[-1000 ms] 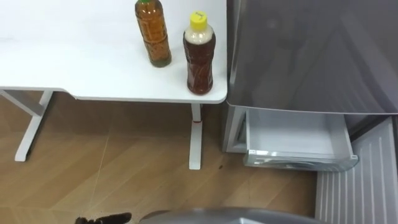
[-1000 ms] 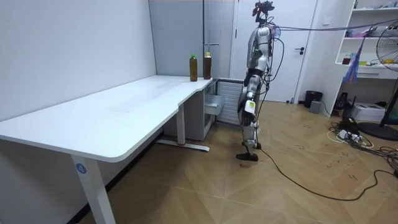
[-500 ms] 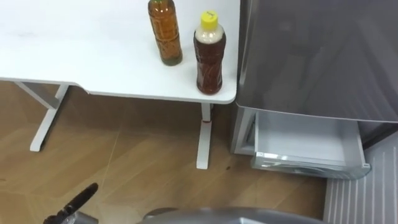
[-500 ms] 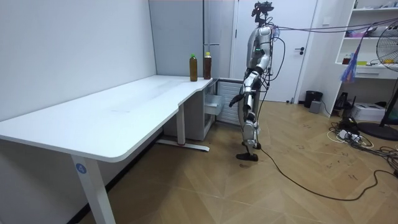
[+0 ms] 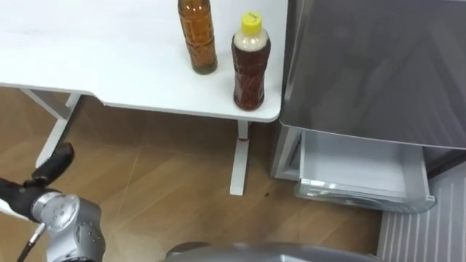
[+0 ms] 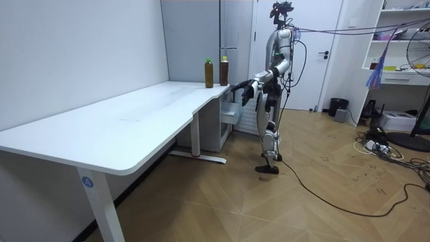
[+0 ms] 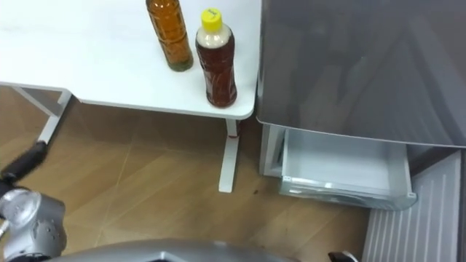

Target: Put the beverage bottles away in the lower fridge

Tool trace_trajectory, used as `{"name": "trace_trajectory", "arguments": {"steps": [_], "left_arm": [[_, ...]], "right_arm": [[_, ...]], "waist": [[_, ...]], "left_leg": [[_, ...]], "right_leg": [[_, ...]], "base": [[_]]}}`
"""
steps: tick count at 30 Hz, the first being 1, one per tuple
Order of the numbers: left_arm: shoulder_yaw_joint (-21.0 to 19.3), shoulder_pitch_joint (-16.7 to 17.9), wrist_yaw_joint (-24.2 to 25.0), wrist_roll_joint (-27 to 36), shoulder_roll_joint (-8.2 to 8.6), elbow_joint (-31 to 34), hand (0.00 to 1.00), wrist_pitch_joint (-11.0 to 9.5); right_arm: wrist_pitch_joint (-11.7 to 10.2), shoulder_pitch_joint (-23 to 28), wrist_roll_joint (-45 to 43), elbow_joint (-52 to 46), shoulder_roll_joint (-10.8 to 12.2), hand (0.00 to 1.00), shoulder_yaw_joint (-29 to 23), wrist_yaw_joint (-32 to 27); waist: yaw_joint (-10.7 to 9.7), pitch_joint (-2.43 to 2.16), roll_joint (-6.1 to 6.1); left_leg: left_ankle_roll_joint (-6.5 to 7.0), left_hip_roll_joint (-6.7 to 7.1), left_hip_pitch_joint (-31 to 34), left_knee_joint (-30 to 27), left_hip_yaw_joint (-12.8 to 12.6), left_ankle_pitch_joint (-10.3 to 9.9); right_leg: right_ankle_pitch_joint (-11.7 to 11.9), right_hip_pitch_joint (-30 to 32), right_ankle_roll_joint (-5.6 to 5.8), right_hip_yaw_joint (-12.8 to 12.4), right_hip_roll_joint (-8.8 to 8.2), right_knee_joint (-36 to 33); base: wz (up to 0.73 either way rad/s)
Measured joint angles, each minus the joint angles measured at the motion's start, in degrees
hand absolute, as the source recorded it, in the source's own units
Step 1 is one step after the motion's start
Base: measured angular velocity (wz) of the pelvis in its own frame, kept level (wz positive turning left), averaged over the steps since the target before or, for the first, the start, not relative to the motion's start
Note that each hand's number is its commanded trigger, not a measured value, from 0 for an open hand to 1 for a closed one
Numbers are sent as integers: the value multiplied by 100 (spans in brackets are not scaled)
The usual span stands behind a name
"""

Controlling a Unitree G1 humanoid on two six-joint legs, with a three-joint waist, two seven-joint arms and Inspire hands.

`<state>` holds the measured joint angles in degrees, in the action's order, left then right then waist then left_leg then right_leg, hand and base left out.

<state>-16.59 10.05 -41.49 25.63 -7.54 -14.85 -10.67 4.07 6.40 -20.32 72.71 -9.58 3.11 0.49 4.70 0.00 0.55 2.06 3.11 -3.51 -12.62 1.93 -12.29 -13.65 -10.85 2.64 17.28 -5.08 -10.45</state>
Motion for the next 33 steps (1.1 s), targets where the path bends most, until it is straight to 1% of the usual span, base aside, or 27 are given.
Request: {"name": "trace_trajectory", "arguments": {"steps": [1,2,3,4,5,6,8,10,11,13,15,16,18,19,21,22,23,24,26,28,30,31,33], "left_arm": [[0,-20,21,-107,-2,103,0,0],[0,-25,93,-209,-2,412,0,0],[1,-24,149,-370,-6,754,0,-2],[3,-24,177,-461,-18,919,0,-2],[17,-27,224,-671,-63,1212,0,-13],[54,-59,264,-900,-140,1393,0,-30],[98,-86,401,-1109,-239,1626,0,-30],[107,-86,565,-1376,-247,1779,0,-27],[108,-86,694,-1511,-248,1843,0,-19],[110,-84,890,-1515,-246,2044,0,72],[129,-84,1205,-1507,-246,2463,0,219],[132,-84,1294,-1508,-246,2603,0,244],[132,-85,1682,-1519,-247,3036,0,283],[137,-85,1773,-1519,-247,3111,0,295],[230,-92,2123,-1519,-247,3305,0,327],[250,-92,2215,-1519,-247,3333,0,332],[327,-112,2361,-1515,-247,3360,0,337],[400,-163,2491,-1515,-246,3360,0,372],[484,-218,2663,-1509,-246,3362,0,419],[580,-295,2801,-1509,-246,3390,0,456],[643,-359,3018,-1511,-246,3619,0,550],[675,-358,3070,-1512,-246,3701,0,565],[812,-376,3352,-1513,-247,3985,0,576]], "right_arm": [[-27,3,-4,5,-1,0,0,-3],[-55,6,-16,3,-1,0,-2,4],[-76,18,-12,3,-2,0,-6,22],[-83,24,-9,1,-4,0,-10,36],[-83,23,-7,-11,-12,0,-19,85],[-84,25,-6,-30,-25,0,-16,119],[-84,29,8,-31,-41,0,-16,162],[-85,27,12,-32,-66,0,-19,210],[-85,29,4,-32,-72,0,-19,226],[-85,29,-8,-34,-60,0,-20,259],[-55,9,1,-20,-45,0,-22,332],[-39,13,2,-16,-43,0,-39,353],[-28,19,-12,-16,-36,0,-59,368],[-28,14,-12,-16,-40,0,-60,367],[-29,12,-11,-10,-67,0,-59,371],[-29,12,-11,-7,-73,0,-59,376],[-29,9,-14,30,-93,0,-56,388],[-27,-5,-13,50,-108,0,-53,397],[-27,0,-13,74,-113,0,-51,401],[-22,-28,-15,72,-116,0,-55,402],[-21,-40,-14,73,-113,0,-54,435],[-20,-46,-12,77,-108,0,-54,451],[-19,-84,14,129,-71,0,-52,480]], "waist": [[0,1,1],[-3,-7,-29],[-7,1,-28],[-19,10,-15],[-28,5,-26],[-27,12,-5],[-21,2,-8],[-38,1,0],[-99,1,1],[-143,2,-7],[-183,-1,-26],[-195,1,-29],[-258,4,-38],[-271,9,-30],[-300,32,14],[-301,33,22],[-328,36,39],[-328,56,67],[-327,67,84],[-335,49,80],[-395,47,65],[-414,45,55],[-446,23,13]], "left_leg": [[0,0,7,-11,1,0],[0,0,10,-12,-3,0],[0,0,10,-11,-4,0],[0,-1,9,-12,-6,0],[0,-2,4,-7,-12,0],[0,-5,15,1,-11,0],[0,-6,27,14,-28,0],[0,-5,30,5,-28,0],[0,-5,31,-8,-34,0],[0,-3,47,-16,-24,0],[0,0,78,-34,-12,1],[0,8,82,-38,-5,1],[2,29,96,-70,8,1],[2,31,97,-81,10,1],[3,33,86,-90,9,1],[3,32,86,-90,8,1],[2,30,68,-90,1,1],[2,30,57,-89,0,1],[2,27,54,-91,-9,1],[3,23,98,-90,-12,1],[3,22,140,-91,-12,1],[4,23,145,-91,-12,1],[4,24,172,-103,-21,2]], "right_leg": [[0,1,0,0,0,0],[0,3,0,-9,1,4],[0,6,0,-11,1,7],[0,10,0,-9,1,8],[0,41,0,-11,1,5],[0,55,0,-19,1,0],[0,65,0,-46,2,-2],[1,55,-2,-75,3,-4],[2,50,-3,-99,5,-4],[2,55,-3,-147,14,-2],[2,67,-4,-154,16,16],[3,65,-5,-152,15,34],[5,40,-8,-154,8,88],[5,32,-8,-155,5,88],[5,3,-8,-187,6,90],[5,1,-8,-204,8,90],[5,7,-8,-290,13,91],[5,4,-8,-315,16,90],[5,13,-8,-324,16,87],[5,83,-8,-326,17,64],[11,89,-18,-324,18,64],[11,88,-18,-324,18,64],[11,91,-18,-322,17,68]], "base": [[0],[0],[0],[0],[-4],[-5],[-8],[-6],[0],[4],[2],[5],[5],[3],[2],[0],[0],[0],[-2],[-2],[0],[0],[0]]}}
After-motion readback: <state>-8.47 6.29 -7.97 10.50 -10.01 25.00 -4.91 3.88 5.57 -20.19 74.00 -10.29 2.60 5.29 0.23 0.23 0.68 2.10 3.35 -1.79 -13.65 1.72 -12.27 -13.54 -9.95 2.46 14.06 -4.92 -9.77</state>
